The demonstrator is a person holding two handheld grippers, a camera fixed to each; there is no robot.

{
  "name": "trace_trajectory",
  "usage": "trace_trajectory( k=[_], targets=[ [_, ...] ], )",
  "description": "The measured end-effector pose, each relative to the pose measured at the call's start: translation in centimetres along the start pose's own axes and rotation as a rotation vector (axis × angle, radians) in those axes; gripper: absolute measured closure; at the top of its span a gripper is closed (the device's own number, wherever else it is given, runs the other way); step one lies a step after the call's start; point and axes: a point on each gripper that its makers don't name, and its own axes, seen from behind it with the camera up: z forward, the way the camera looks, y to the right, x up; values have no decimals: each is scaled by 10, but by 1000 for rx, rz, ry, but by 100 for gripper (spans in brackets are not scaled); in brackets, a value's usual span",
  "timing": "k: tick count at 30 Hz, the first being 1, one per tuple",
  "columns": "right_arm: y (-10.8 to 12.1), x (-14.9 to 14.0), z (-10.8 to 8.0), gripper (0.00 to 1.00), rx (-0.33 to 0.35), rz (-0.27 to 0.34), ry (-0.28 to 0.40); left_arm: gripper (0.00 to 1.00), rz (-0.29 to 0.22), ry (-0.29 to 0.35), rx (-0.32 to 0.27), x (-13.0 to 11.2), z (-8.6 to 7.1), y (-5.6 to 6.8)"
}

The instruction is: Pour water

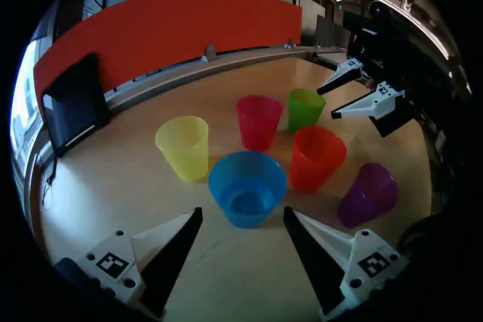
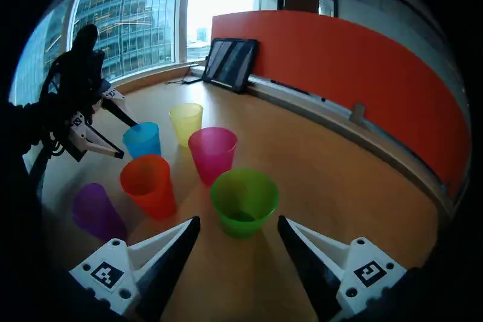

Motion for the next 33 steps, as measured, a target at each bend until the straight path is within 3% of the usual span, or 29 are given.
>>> trace_trajectory(
  k=[11, 33],
  targets=[
    [1, -4, 11, 1, 4, 0, -15, 0, 2, 5, -38, 9, 12, 9],
    [1, -1, 21, 0, 12, 1, -15, 1, -9, 23, -26, 20, 25, 4]
  ],
)
